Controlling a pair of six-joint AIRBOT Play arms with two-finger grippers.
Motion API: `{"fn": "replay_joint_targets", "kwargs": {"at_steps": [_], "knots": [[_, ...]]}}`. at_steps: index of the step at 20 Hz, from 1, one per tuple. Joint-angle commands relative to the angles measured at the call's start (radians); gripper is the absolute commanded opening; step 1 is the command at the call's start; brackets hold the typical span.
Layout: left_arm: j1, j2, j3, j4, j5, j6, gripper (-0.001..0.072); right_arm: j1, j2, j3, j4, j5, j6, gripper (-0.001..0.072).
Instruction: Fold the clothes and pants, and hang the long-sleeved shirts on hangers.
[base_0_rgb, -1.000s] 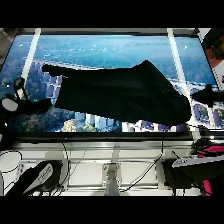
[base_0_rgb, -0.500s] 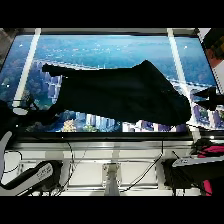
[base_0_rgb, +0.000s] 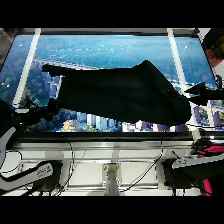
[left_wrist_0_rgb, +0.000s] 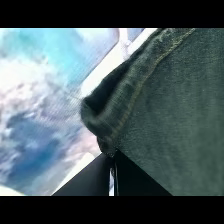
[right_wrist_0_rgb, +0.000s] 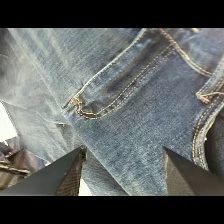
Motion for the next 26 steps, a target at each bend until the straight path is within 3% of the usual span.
{"fn": "replay_joint_targets", "kwargs": {"at_steps": [1,5,7,11,17,21,22,23,24,26], "knots": [[0.001,0.12,0.011,0.15,-0.061,0.046,0.001,-0.023,0.001,0.001,-0.112,0.001,0.021,0.0549],[0.0,0.428,0.011,0.872,-0.319,-0.37,0.0011,-0.11,0.0,-0.01,-0.234,0.006,0.079,0.0549],[0.001,0.565,0.01,1.131,-0.47,-0.456,0.0012,-0.137,-0.001,-0.039,-0.245,0.023,0.093,0.0549],[0.0,0.706,0.009,1.146,-0.539,-0.456,0.0013,-0.13,-0.013,-0.159,-0.183,0.049,0.106,0.055],[0.0,0.687,0.007,1.135,-0.54,-0.455,0.0013,-0.08,-0.058,-0.19,-0.08,0.066,0.071,0.0549],[0.0,0.67,0.006,1.135,-0.54,-0.455,0.0013,-0.013,-0.084,-0.19,-0.032,-0.072,0.058,0.0545],[0.0,0.669,0.006,1.135,-0.54,-0.455,0.0013,0.005,-0.087,-0.19,-0.035,-0.105,0.071,0.0412],[0.0,0.669,0.006,1.135,-0.54,-0.455,0.0013,0.016,-0.086,-0.189,-0.035,-0.118,0.072,0.0062],[0.0,0.669,0.007,1.135,-0.54,-0.455,0.0014,0.018,-0.081,-0.188,-0.024,-0.109,0.08,0.0018],[0.0,0.669,0.007,1.128,-0.539,-0.451,0.0013,0.004,-0.033,-0.188,-0.037,-0.101,0.084,0.0017]]}}
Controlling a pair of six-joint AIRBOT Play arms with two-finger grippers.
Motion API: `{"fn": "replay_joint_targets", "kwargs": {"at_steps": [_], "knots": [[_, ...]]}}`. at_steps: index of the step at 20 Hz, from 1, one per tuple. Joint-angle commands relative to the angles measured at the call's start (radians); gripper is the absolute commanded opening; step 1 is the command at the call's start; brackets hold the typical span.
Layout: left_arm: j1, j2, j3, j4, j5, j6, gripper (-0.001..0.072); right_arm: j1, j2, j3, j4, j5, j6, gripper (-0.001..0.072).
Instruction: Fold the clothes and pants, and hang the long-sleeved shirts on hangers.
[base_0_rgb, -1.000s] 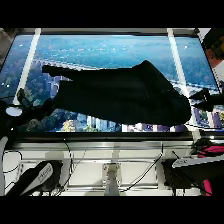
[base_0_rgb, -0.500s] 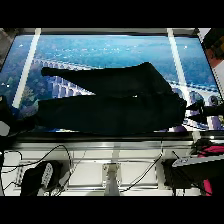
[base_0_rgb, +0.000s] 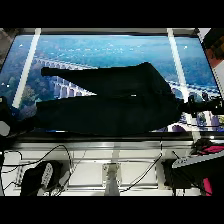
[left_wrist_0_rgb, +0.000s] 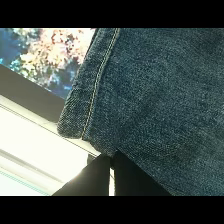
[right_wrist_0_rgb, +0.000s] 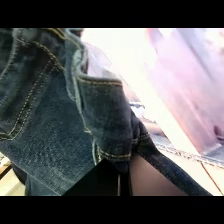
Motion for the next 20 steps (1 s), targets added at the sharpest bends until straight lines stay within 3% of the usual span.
{"fn": "replay_joint_targets", "kwargs": {"at_steps": [1,6,12,13,14,15,16,20], "knots": [[-0.004,-0.002,0.0,-0.004,-0.001,0.012,0.0013,-0.009,0.073,0.0,-0.024,-0.042,0.037,0.0016],[-0.067,-0.013,-0.001,-0.004,0.003,0.031,0.0013,0.032,0.341,0.0,-0.051,-0.051,0.077,0.0016],[-0.147,-0.034,-0.001,-0.004,0.037,0.03,0.0014,0.517,0.372,-0.001,-0.055,-0.063,0.111,0.002],[-0.149,-0.04,-0.001,-0.005,0.045,0.03,0.0014,0.613,0.372,0.0,-0.059,-0.098,0.111,0.0069],[-0.149,-0.045,-0.001,-0.005,0.05,0.03,0.0014,0.705,0.372,0.002,-0.074,-0.143,0.111,0.0267],[-0.149,-0.049,-0.001,-0.005,0.052,0.03,0.0014,0.783,0.372,0.012,-0.116,-0.173,0.111,0.0524],[-0.149,-0.052,-0.001,-0.005,0.052,0.03,0.0014,0.84,0.372,0.031,-0.188,-0.178,0.111,0.0626],[-0.149,-0.056,-0.001,-0.005,0.052,0.03,0.0014,0.929,0.372,0.184,-0.585,-0.046,0.111,0.0616]]}}
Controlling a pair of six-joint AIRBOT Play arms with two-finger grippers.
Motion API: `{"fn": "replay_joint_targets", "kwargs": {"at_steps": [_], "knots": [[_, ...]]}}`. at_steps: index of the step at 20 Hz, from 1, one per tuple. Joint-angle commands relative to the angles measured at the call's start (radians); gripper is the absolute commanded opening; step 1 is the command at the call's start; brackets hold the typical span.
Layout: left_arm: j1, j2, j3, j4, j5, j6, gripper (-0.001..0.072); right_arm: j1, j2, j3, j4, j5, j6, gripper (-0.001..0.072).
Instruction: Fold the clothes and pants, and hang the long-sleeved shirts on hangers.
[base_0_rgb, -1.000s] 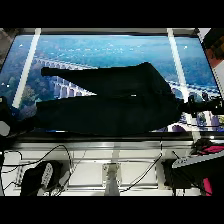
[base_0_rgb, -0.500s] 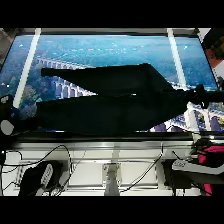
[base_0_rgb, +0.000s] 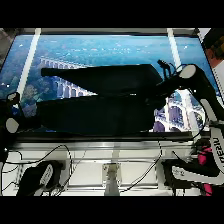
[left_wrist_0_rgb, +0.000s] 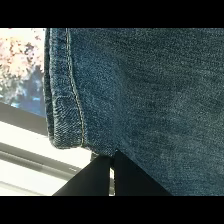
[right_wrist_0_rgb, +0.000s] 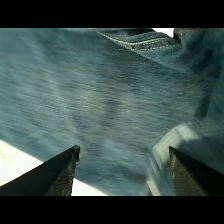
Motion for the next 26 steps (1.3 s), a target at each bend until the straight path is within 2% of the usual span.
{"fn": "replay_joint_targets", "kwargs": {"at_steps": [1,2,3,4,8,12,14,16,17,18,19,20,21,24,26], "knots": [[-0.003,-0.004,0.0,0.0,0.004,0.0,0.0014,0.08,0.003,0.128,-0.345,0.095,0.003,0.0602],[-0.003,-0.004,0.0,0.0,0.004,0.0,0.0014,0.06,0.009,0.156,-0.383,0.105,0.032,0.0451],[-0.003,-0.004,0.0,0.0,0.004,0.0,0.0014,0.029,0.019,0.165,-0.382,0.09,0.047,0.015],[-0.003,-0.004,-0.001,0.0,0.004,0.0,0.0014,-0.003,0.026,0.164,-0.373,0.07,0.049,0.0036],[-0.003,-0.004,-0.001,0.001,0.004,0.0,0.0014,-0.188,0.027,0.141,-0.228,0.019,0.046,0.0018],[-0.002,-0.004,-0.001,0.002,0.008,0.0,0.0015,-0.455,0.027,-0.007,0.052,0.047,-0.065,0.0016],[-0.002,-0.004,-0.001,0.001,0.016,0.0,0.0015,-0.592,0.027,-0.117,0.121,0.048,-0.095,0.0017],[-0.002,-0.004,-0.001,0.001,0.02,0.0,0.0014,-0.694,0.02,-0.2,0.121,0.014,-0.077,0.0019],[-0.002,-0.004,-0.001,0.001,0.02,0.0,0.0015,-0.734,0.016,-0.234,0.12,-0.038,-0.02,0.0033],[-0.002,-0.004,-0.001,0.001,0.019,0.0,0.0015,-0.761,0.011,-0.257,0.116,-0.085,0.045,0.012],[-0.002,-0.004,-0.001,0.001,0.019,0.0,0.0015,-0.778,0.0,-0.265,0.101,-0.121,0.105,0.0377],[-0.002,-0.004,-0.001,0.001,0.019,0.0,0.0015,-0.787,-0.011,-0.264,0.084,-0.145,0.137,0.0585],[-0.002,-0.004,-0.001,0.001,0.019,0.0,0.0015,-0.789,-0.022,-0.265,0.075,-0.18,0.143,0.0624],[-0.002,-0.004,-0.001,0.001,0.019,0.0,0.0015,-0.788,-0.072,-0.264,0.096,-0.261,0.238,0.0626],[-0.002,-0.004,-0.001,0.001,0.019,0.0,0.0015,-0.788,-0.112,-0.264,0.147,-0.29,0.241,0.0626]]}}
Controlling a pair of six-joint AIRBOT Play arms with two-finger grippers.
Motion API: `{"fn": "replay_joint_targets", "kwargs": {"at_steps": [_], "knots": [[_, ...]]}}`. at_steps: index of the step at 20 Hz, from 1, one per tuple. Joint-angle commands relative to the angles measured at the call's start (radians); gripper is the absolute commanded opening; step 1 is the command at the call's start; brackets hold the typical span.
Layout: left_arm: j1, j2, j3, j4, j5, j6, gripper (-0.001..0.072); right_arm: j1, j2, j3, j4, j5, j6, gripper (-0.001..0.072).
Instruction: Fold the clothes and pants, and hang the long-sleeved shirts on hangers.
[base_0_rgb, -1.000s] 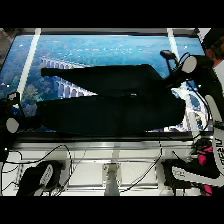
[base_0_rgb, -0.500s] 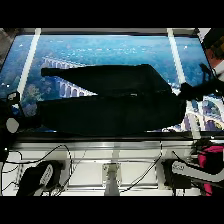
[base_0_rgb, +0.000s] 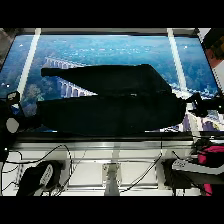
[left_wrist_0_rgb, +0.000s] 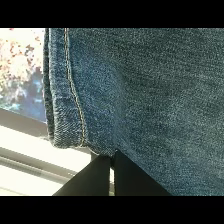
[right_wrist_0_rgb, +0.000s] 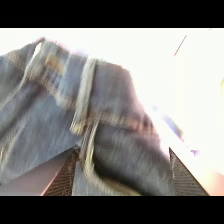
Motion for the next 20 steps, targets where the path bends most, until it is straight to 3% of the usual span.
{"fn": "replay_joint_targets", "kwargs": {"at_steps": [1,4,5,6,7,8,14,20], "knots": [[0.0,0.0,0.0,0.0,0.0,0.0,0.0015,-0.011,-0.066,-0.008,0.081,-0.08,0.058,0.0626],[0.0,0.0,0.0,0.0,0.0,0.0,0.0015,0.006,-0.118,-0.008,0.175,-0.08,0.006,0.0605],[0.0,0.0,0.0,0.0,0.0,0.0,0.0016,0.021,-0.125,-0.007,0.204,-0.081,-0.021,0.053],[-0.001,0.0,0.0,0.0,0.0,0.0,0.0015,0.038,-0.126,-0.003,0.225,-0.081,-0.051,0.0378],[-0.001,0.0,0.0,0.0,0.0,0.0,0.0015,0.056,-0.126,0.01,0.238,-0.079,-0.063,0.0133],[0.0,0.0,0.0,0.0,0.0,0.0,0.0015,0.07,-0.124,0.033,0.249,-0.069,-0.066,0.0017],[0.001,-0.095,-0.001,0.21,0.014,0.0,0.0015,0.19,-0.101,0.308,0.277,0.104,-0.077,0.0014],[0.0,-0.27,0.0,0.196,0.148,0.0,0.0015,0.668,-0.111,0.396,0.253,0.159,-0.076,0.0015]]}}
